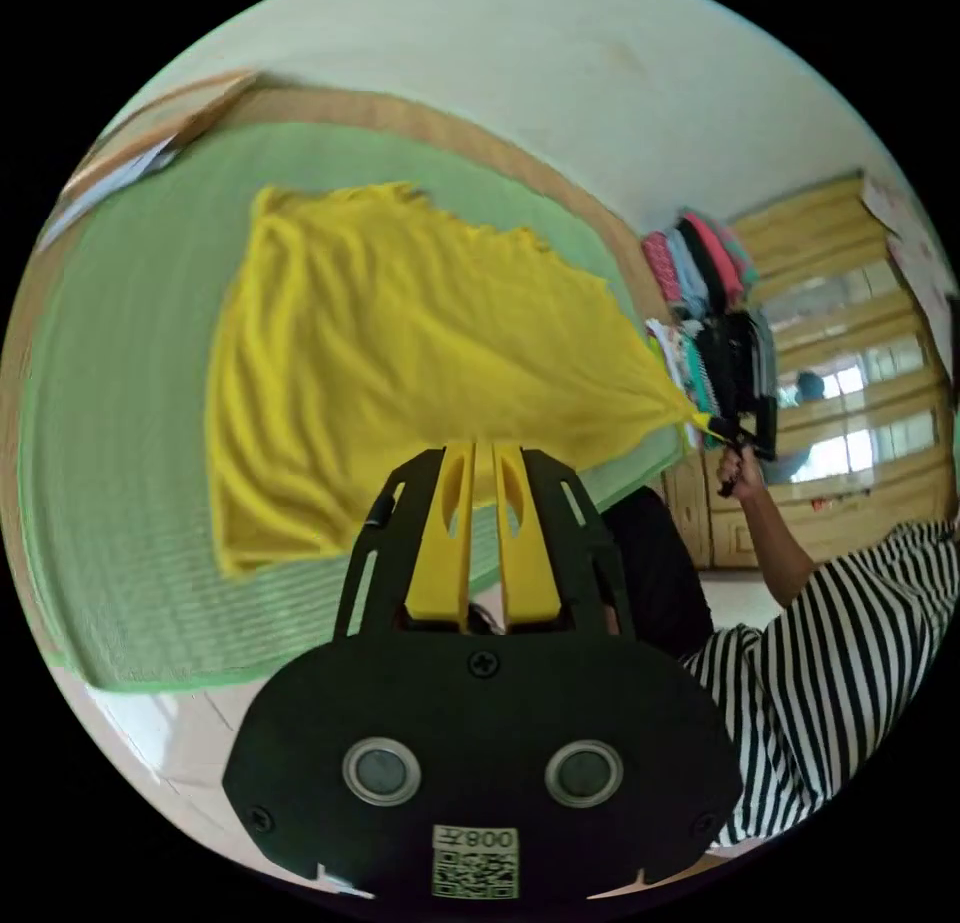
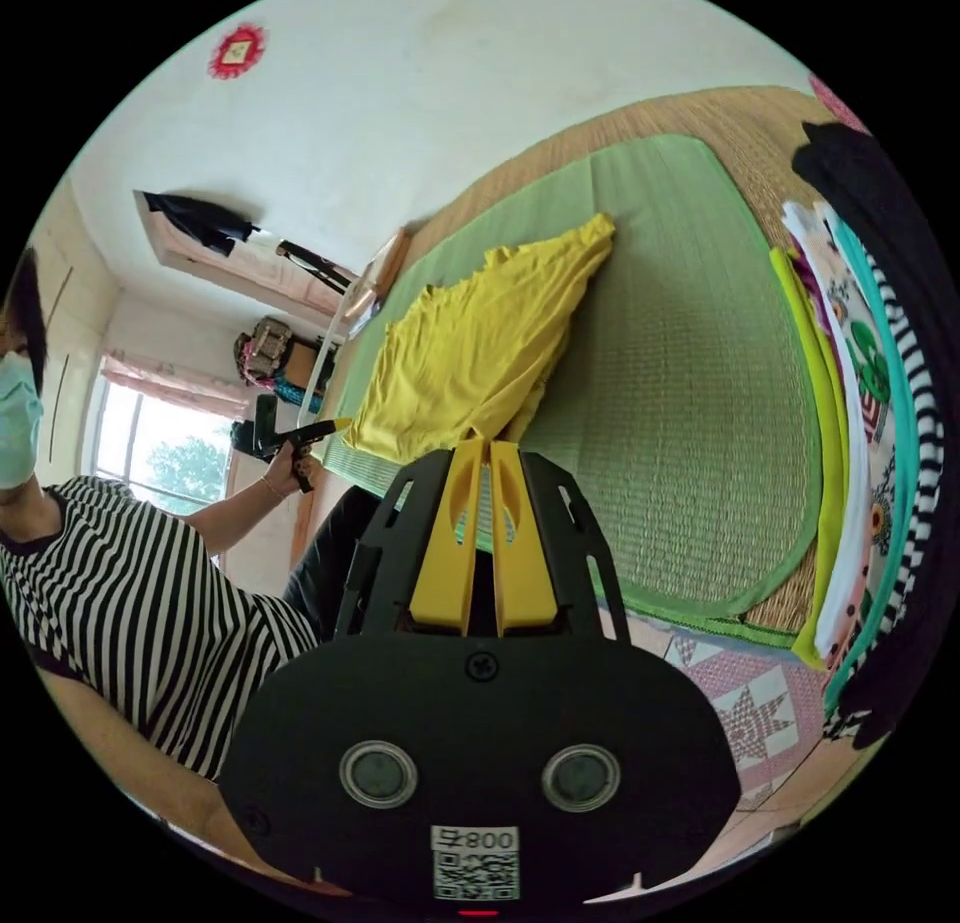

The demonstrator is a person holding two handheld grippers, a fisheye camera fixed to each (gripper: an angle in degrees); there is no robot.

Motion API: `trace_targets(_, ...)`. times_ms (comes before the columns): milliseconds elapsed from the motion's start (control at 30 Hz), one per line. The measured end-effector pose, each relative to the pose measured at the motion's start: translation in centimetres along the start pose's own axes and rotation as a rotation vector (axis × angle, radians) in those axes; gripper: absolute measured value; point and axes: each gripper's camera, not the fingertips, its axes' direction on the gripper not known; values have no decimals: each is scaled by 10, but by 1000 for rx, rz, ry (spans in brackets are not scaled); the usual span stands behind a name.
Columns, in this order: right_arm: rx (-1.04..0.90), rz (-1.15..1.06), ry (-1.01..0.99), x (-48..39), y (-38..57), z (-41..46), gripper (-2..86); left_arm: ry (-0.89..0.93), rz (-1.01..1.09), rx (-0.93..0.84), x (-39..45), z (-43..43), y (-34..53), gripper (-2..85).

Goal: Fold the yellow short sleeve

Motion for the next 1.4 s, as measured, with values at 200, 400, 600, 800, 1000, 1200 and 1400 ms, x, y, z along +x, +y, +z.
trace_targets(200, 8, -84, -16, -25, -15, 1, 9, 132, 470, -80, 169, 55, -45, 91)
trace_targets(400, 5, -144, -36, -35, -22, 2, 9, -128, 765, -130, 288, 97, -56, 107)
trace_targets(600, -14, -186, -24, -29, -29, 10, 10, -205, 711, -84, 323, 91, -54, 34)
trace_targets(800, 200, 52, -178, 62, -33, 2, 31, -117, 504, -9, 314, 65, -61, 22)
trace_targets(1000, 188, 295, -306, 143, -68, 58, 90, -57, 433, 13, 319, 60, -59, 21)
trace_targets(1200, 154, 404, -346, 173, -105, 103, 114, -54, 457, -8, 330, 72, -53, 20)
trace_targets(1400, 120, 453, -338, 179, -134, 127, 115, -28, 467, -35, 328, 94, -48, 21)
